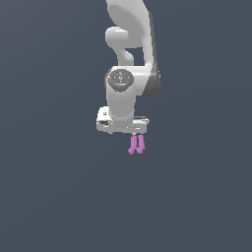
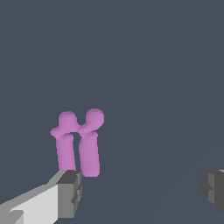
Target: Pick up the object and move it to a goal position.
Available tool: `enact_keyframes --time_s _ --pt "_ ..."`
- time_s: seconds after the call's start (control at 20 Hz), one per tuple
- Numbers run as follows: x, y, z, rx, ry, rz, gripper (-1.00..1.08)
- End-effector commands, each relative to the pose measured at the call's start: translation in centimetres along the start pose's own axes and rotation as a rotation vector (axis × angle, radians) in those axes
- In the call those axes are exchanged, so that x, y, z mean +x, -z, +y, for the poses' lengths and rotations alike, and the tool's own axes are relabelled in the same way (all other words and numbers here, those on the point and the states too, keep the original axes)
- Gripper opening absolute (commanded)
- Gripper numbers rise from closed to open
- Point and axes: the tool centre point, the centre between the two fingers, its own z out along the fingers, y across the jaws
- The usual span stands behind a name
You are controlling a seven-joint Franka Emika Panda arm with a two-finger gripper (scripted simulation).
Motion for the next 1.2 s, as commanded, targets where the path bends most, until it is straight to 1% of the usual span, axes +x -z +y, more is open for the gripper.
enact_keyframes --time_s 0.0,0.45,0.65,0.9,1.15 --pt "0.0 0.0 0.0 0.000 0.000 0.000 1.00" --pt "0.8 0.7 0.5 -0.016 0.022 0.014 1.00" --pt "0.8 0.7 0.5 -0.016 0.021 0.014 1.00" --pt "0.7 -0.2 -0.3 -0.014 0.029 0.022 1.00" --pt "0.4 -1.8 -1.9 -0.009 0.045 0.038 1.00"
